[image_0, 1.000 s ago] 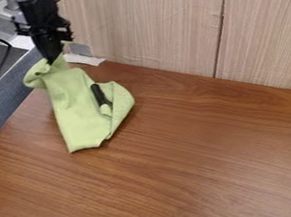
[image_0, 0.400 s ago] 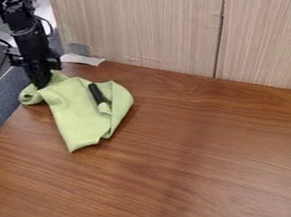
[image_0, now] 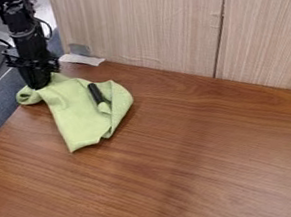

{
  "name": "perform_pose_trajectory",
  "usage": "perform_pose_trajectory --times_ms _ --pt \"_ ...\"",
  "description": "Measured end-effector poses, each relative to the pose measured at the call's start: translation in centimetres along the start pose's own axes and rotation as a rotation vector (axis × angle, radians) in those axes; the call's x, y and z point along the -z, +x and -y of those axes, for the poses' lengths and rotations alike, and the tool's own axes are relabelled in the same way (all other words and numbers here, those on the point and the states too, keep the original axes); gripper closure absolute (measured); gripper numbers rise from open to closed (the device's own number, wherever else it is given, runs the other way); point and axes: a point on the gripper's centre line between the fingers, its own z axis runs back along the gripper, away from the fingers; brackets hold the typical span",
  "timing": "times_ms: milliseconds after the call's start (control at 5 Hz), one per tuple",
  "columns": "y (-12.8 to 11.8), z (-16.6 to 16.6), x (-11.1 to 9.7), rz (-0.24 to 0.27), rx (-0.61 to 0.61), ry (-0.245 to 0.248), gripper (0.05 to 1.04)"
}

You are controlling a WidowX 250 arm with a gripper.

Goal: The object is being unfolded and move to the top left of the table

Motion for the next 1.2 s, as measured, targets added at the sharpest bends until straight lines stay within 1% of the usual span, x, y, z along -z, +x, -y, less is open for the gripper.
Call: perform_pose_trajectory --times_ms 200,400,600,1000,1200 --pt "0.2 1.0 -1.8 0.025 0.029 0.009 0.307" --pt "0.3 2.0 -3.4 0.051 0.056 0.018 0.089" --pt "0.2 2.2 -4.5 0.069 0.062 0.023 0.082" --pt "-0.3 2.2 -8.3 0.136 0.058 0.045 0.083" --pt "-0.3 2.2 -8.4 0.139 0.058 0.046 0.083"
